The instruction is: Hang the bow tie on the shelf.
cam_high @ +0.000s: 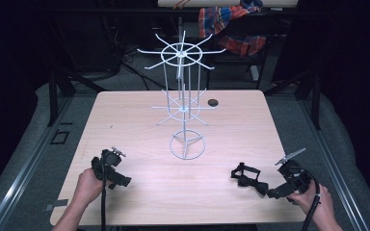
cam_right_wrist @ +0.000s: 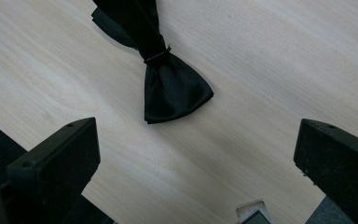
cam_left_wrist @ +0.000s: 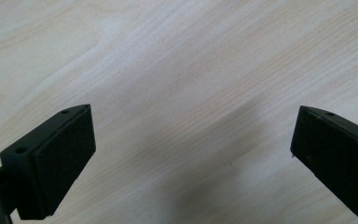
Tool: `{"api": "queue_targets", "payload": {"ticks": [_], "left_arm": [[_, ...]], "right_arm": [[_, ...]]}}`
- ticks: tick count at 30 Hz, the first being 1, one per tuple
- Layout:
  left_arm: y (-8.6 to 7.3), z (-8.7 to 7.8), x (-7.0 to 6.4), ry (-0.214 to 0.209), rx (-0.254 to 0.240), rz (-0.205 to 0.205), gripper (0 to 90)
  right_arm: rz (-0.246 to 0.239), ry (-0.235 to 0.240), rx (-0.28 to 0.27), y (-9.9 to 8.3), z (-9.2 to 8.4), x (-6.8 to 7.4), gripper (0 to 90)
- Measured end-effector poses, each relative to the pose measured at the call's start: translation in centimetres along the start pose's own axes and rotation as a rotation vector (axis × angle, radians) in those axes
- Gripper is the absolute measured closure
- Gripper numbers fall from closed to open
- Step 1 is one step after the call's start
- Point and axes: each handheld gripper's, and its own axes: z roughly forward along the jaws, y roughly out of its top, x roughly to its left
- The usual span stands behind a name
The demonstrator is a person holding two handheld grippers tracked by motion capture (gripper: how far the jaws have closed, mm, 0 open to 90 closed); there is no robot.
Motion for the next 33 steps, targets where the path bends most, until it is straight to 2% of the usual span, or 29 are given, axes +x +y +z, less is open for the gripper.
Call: {"api": "queue_targets", "payload": {"ticks": [3,4,7,8,9,11,14,16,17,20,23,25,26,31,32,33], "left_arm": [[-0.1,0.0,0.3,0.001,0.002,-0.004,0.0],[-0.1,0.0,0.4,0.002,0.002,-0.007,0.0],[0.0,0.0,0.6,0.004,0.001,-0.007,0.0],[0.1,0.1,0.6,0.009,0.002,-0.008,0.0],[0.1,0.1,0.6,0.009,0.002,-0.008,0.0],[-0.1,0.1,0.7,0.006,0.003,-0.010,0.0],[-0.2,0.1,0.7,-0.008,0.016,-0.011,0.0],[-0.1,0.2,0.6,-0.008,0.020,-0.008,0.0],[-0.1,0.1,0.6,-0.008,0.016,-0.007,0.0],[0.0,0.1,0.5,-0.006,0.014,-0.002,0.0],[0.0,0.2,0.6,-0.007,0.016,-0.008,0.0],[0.0,0.2,0.6,-0.007,0.016,-0.009,0.0],[0.1,0.3,0.7,-0.006,0.015,-0.006,0.0],[0.2,0.4,0.5,-0.003,0.019,0.001,0.0],[0.2,0.4,0.5,-0.005,0.021,-0.001,0.0],[0.2,0.4,0.5,-0.005,0.021,-0.001,0.0]], "right_arm": [[-0.004,-0.016,-0.003,0.0,0.0,0.1,0.5],[-0.003,0.000,-0.005,0.1,0.1,0.2,0.6],[0.004,0.004,-0.012,0.1,0.2,0.3,0.7],[-0.014,-0.002,0.014,0.2,0.1,0.1,0.7],[-0.009,0.000,0.021,0.2,0.0,0.2,0.8],[-0.024,0.001,0.011,0.3,0.0,0.2,0.8],[-0.015,0.005,-0.003,0.4,-0.1,0.5,1.6],[-0.019,0.015,-0.024,0.5,-0.2,0.6,1.8],[-0.024,-0.001,-0.012,0.6,-0.3,0.7,1.9],[-0.015,0.002,-0.033,0.5,-0.4,0.8,2.2],[-0.026,-0.002,-0.059,0.6,-0.6,0.8,2.5],[-0.030,-0.011,-0.057,0.6,-0.7,0.8,2.5],[-0.036,-0.005,-0.082,0.7,-0.8,0.9,2.8],[-0.054,0.006,-0.106,0.8,-1.1,1.2,4.6],[-0.064,-0.018,-0.091,0.9,-1.3,1.3,4.8],[-0.064,-0.018,-0.091,0.9,-1.3,1.3,4.8]]}}
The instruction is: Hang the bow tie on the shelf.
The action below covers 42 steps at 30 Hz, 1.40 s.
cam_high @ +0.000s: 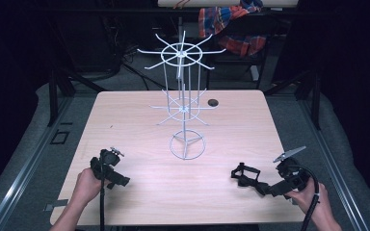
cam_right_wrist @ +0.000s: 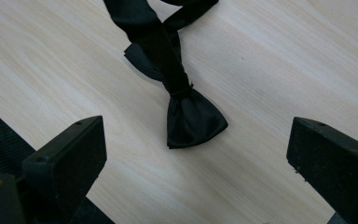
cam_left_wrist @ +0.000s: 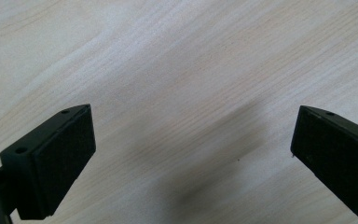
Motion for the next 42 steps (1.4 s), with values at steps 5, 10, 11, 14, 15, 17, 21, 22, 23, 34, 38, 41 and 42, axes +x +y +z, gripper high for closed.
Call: {"api": "queue_targets", "payload": {"ticks": [5,10,11,14,15,17,21,22,23,34,38,41,42], "left_arm": [[0.1,0.0,0.0,0.008,0.005,-0.001,0.0],[0.1,0.1,-0.1,0.003,0.005,-0.003,0.0],[0.1,0.1,-0.1,0.001,0.006,-0.004,0.0],[0.2,0.1,-0.1,-0.001,0.009,-0.004,0.0],[0.2,0.1,-0.1,-0.001,0.009,-0.005,0.0],[0.2,0.1,-0.1,-0.002,0.011,-0.004,0.0],[0.2,0.1,-0.1,-0.002,0.010,-0.004,0.0],[0.2,0.1,-0.1,-0.002,0.011,-0.004,0.0],[0.2,0.1,-0.1,-0.003,0.011,-0.004,0.0],[0.3,0.2,-0.2,-0.006,0.007,-0.003,0.0],[0.2,0.2,-0.2,-0.005,0.007,-0.004,0.0],[0.2,0.2,-0.2,-0.006,0.008,-0.004,0.0],[0.2,0.2,-0.2,-0.006,0.008,-0.004,0.0]], "right_arm": [[-0.009,0.024,-0.016,0.3,0.1,0.3,8.1],[-0.019,0.024,-0.032,0.6,0.1,0.7,13.5],[-0.024,0.028,-0.040,0.7,0.1,0.7,14.3],[-0.020,0.031,-0.050,0.9,0.1,1.0,16.2],[-0.036,0.015,-0.037,1.1,0.0,1.0,16.9],[-0.033,0.029,-0.054,1.2,0.2,1.2,19.3],[-0.042,0.034,-0.053,1.5,0.2,1.6,29.9],[-0.040,0.034,-0.051,1.6,0.2,1.7,31.9],[-0.043,0.033,-0.049,1.7,0.3,1.8,33.0],[-0.054,0.000,-0.075,2.6,0.4,2.7,43.3],[-0.065,-0.013,-0.105,2.7,0.1,2.9,50.8],[-0.073,-0.018,-0.109,2.7,0.0,3.1,55.0],[-0.075,-0.023,-0.103,2.7,0.0,3.1,56.7]]}}
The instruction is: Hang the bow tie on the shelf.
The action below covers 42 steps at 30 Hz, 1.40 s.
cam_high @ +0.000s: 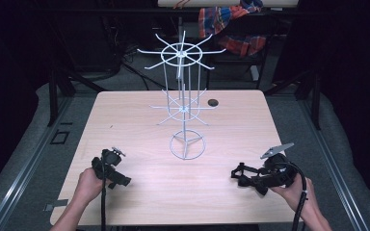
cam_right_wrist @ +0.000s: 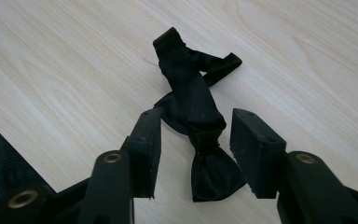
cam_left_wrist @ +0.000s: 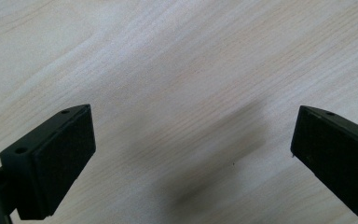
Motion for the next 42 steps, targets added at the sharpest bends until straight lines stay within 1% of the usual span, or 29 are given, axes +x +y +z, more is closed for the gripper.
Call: {"api": "queue_targets", "payload": {"ticks": [1,3,4,5,8,9,10,13,16,18,19,21,22,24,25,27,28,30,32,33,42], "left_arm": [[0.0,0.0,0.0,-0.002,0.001,0.001,0.0],[0.0,0.0,0.0,-0.001,0.001,0.001,0.0],[0.0,0.0,0.0,-0.002,0.003,0.001,0.0],[0.0,0.0,0.0,-0.002,0.004,0.000,0.0],[0.0,0.0,0.0,-0.002,0.005,0.001,0.0],[0.0,0.0,0.0,-0.002,0.006,0.002,0.0],[0.0,0.0,0.0,-0.002,0.006,0.002,0.0],[0.0,0.0,0.0,-0.002,0.007,0.002,0.0],[0.0,0.0,0.0,-0.002,0.008,0.002,0.0],[0.0,0.0,0.0,-0.001,0.012,0.005,0.0],[0.0,0.0,0.0,0.002,0.010,0.005,0.0],[0.0,0.0,0.0,0.002,0.011,0.005,0.0],[0.0,0.1,0.0,0.002,0.012,0.005,0.0],[0.0,0.0,0.0,0.000,0.016,0.006,0.0],[0.0,0.0,0.0,-0.002,0.015,0.008,0.0],[0.0,0.0,0.0,-0.005,0.009,0.007,0.0],[0.0,0.0,0.0,-0.005,0.009,0.007,0.0],[0.0,0.0,0.0,-0.001,0.009,0.009,0.0],[0.0,0.0,0.0,0.000,0.009,0.009,0.0],[0.0,0.0,0.0,0.000,0.008,0.006,0.0],[0.0,0.0,0.0,-0.001,0.009,0.006,0.0]], "right_arm": [[-0.005,-0.006,-0.003,0.0,0.0,0.0,59.0],[-0.010,-0.002,-0.007,0.0,0.0,0.0,63.3],[-0.010,-0.002,-0.007,0.0,0.0,0.0,63.3],[-0.014,-0.008,-0.012,0.0,-0.1,0.0,66.7],[-0.013,0.000,-0.022,0.0,0.0,0.1,72.4],[-0.016,-0.006,-0.019,0.0,-0.1,0.1,74.4],[-0.020,-0.005,-0.014,0.0,-0.1,0.1,75.5],[-0.018,0.000,-0.028,0.0,-0.1,0.1,79.0],[-0.015,0.007,-0.027,0.0,-0.2,0.1,81.6],[-0.017,0.020,-0.028,0.0,-0.3,0.0,82.1],[-0.009,0.014,-0.042,0.0,-0.3,0.0,82.4],[-0.011,0.033,-0.046,0.0,-0.5,-0.1,82.9],[-0.006,0.034,-0.056,-0.1,-0.6,-0.1,83.3],[-0.004,0.036,-0.055,0.0,-0.7,-0.2,83.9],[0.001,0.044,-0.051,0.0,-0.9,-0.3,84.6],[0.016,0.049,-0.061,0.0,-1.0,-0.2,84.8],[0.016,0.051,-0.063,0.0,-1.1,-0.3,84.7],[0.013,0.047,-0.062,0.0,-1.2,-0.3,84.7],[0.019,0.055,-0.075,0.0,-1.5,-0.3,84.7],[0.023,0.050,-0.080,0.0,-1.6,-0.3,84.8],[0.012,0.045,-0.099,0.5,-2.3,-0.1,84.8]]}}
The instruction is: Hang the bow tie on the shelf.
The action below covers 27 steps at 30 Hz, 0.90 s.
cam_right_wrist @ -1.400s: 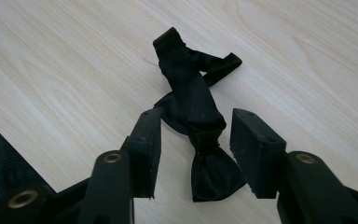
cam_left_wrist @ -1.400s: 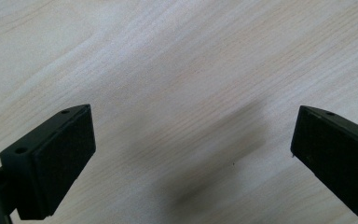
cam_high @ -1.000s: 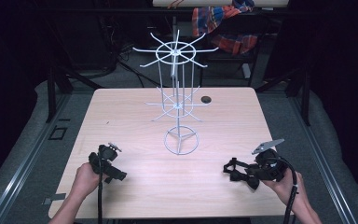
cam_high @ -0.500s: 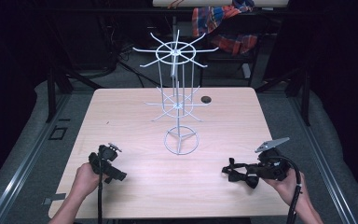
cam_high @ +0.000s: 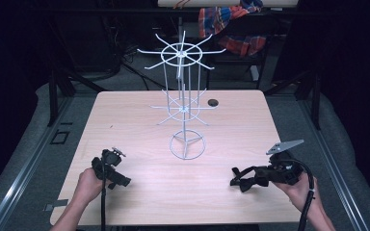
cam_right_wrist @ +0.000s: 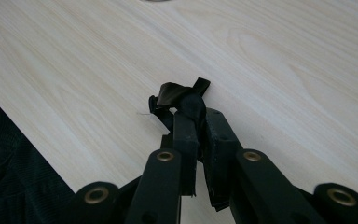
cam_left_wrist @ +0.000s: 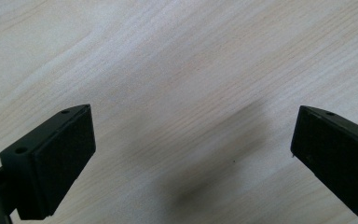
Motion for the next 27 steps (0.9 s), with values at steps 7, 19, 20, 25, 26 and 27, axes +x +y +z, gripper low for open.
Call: {"api": "queue_targets", "payload": {"ticks": [7,19,20,25,26,27], "left_arm": [[0.0,0.0,0.0,0.006,0.003,0.001,0.0],[0.0,0.0,-0.1,0.019,0.004,0.006,0.0],[0.0,0.0,-0.1,0.019,0.004,0.006,0.0],[0.0,0.0,-0.2,0.020,0.006,0.008,0.0],[0.0,0.0,-0.2,0.020,0.006,0.008,0.0],[0.0,0.0,-0.2,0.020,0.004,0.008,0.0]], "right_arm": [[0.000,0.001,-0.017,0.6,-0.5,0.2,84.9],[-0.004,-0.016,-0.052,1.5,-1.0,0.2,84.9],[-0.005,-0.017,-0.049,1.6,-1.1,0.2,85.0],[-0.008,-0.021,-0.065,2.0,-1.2,0.2,84.9],[-0.015,-0.021,-0.059,2.1,-1.3,0.2,84.9],[-0.015,-0.018,-0.059,2.3,-1.3,0.2,84.9]]}}
